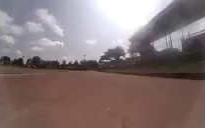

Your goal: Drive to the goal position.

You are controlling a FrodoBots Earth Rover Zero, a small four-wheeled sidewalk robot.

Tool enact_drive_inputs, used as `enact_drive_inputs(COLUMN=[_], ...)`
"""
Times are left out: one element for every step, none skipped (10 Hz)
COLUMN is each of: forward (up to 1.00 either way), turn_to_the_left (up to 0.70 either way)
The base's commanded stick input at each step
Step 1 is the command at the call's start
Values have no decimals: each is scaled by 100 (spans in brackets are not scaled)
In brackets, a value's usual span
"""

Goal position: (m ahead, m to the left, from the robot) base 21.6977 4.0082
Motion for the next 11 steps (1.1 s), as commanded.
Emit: enact_drive_inputs(forward=[70, 70, 70, 70, 70, 70, 70, 70, 70, 70, 70], turn_to_the_left=[0, 0, 0, 0, 0, 0, 0, 0, 0, 0, 0])
